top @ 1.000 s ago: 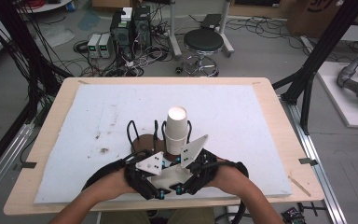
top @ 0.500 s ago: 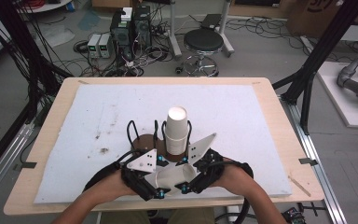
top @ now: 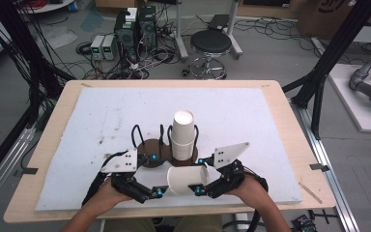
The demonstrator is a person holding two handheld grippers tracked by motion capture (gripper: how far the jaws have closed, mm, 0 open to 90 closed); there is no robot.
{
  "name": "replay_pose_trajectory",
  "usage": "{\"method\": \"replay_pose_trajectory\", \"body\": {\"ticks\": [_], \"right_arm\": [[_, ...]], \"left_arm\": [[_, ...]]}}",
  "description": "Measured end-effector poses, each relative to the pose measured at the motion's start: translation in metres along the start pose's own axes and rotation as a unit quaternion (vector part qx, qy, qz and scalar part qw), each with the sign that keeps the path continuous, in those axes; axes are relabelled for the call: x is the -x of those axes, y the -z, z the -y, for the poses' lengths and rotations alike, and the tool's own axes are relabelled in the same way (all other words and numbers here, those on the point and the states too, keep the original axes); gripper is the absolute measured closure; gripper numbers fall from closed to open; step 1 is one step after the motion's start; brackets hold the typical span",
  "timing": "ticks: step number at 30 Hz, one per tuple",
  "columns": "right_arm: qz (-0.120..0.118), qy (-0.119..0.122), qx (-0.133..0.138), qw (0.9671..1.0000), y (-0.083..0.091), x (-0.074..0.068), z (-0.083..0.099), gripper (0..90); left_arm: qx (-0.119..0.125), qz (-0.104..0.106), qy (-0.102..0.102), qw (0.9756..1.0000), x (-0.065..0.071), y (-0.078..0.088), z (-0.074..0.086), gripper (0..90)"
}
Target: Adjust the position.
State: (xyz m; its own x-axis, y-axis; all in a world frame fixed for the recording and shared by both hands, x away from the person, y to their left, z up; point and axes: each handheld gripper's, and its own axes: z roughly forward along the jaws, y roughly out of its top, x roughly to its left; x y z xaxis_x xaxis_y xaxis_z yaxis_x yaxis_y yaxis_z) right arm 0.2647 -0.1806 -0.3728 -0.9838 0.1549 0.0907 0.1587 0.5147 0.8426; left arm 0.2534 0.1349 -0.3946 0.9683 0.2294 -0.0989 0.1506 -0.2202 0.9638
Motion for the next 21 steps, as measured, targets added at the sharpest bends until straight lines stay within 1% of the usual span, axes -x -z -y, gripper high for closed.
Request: {"method": "replay_pose_trajectory", "body": {"ticks": [2,3,4,5,8,9,10,11,14,17,21], "right_arm": [[-0.002,-0.005,0.029,0.9996,0.001,-0.001,0.003,34.8],[-0.005,-0.008,0.046,0.9989,0.002,-0.001,0.005,34.9],[-0.006,-0.013,0.058,0.9982,0.002,-0.001,0.007,34.9],[-0.008,-0.012,0.068,0.9976,0.002,-0.001,0.008,34.9],[-0.016,-0.02,0.099,0.9948,0.002,-0.001,0.014,35.0],[-0.019,-0.022,0.103,0.9942,0.002,-0.001,0.015,35.0],[-0.024,-0.024,0.113,0.9931,0.001,0.0,0.017,35.0],[-0.027,-0.025,0.118,0.9924,0.001,0.0,0.018,35.0],[-0.037,-0.03,0.131,0.9902,-0.001,-0.001,0.02,35.0],[-0.042,-0.028,0.134,0.9897,-0.003,-0.002,0.02,35.0],[-0.05,-0.028,0.139,0.9886,-0.004,-0.002,0.019,35.0]], "left_arm": [[0.019,0.004,0.009,0.9998,0.0,0.003,0.003,17.0],[0.019,0.004,0.009,0.9998,0.0,0.003,0.003,17.0],[0.028,0.005,0.012,0.9995,0.0,0.005,0.005,17.0],[0.033,0.006,0.015,0.9993,0.0,0.005,0.006,17.0],[0.044,0.01,0.021,0.9988,0.0,0.006,0.009,17.0],[0.044,0.01,0.021,0.9988,0.0,0.006,0.009,17.0],[0.05,0.02,0.029,0.9981,0.0,0.006,0.011,17.0],[0.052,0.026,0.03,0.9979,0.0,0.005,0.012,17.0],[0.051,0.031,0.026,0.9979,0.002,0.002,0.012,17.0],[0.049,0.036,0.02,0.9979,0.003,-0.001,0.011,17.0],[0.047,0.042,0.02,0.9978,0.003,-0.006,0.011,17.0]]}}
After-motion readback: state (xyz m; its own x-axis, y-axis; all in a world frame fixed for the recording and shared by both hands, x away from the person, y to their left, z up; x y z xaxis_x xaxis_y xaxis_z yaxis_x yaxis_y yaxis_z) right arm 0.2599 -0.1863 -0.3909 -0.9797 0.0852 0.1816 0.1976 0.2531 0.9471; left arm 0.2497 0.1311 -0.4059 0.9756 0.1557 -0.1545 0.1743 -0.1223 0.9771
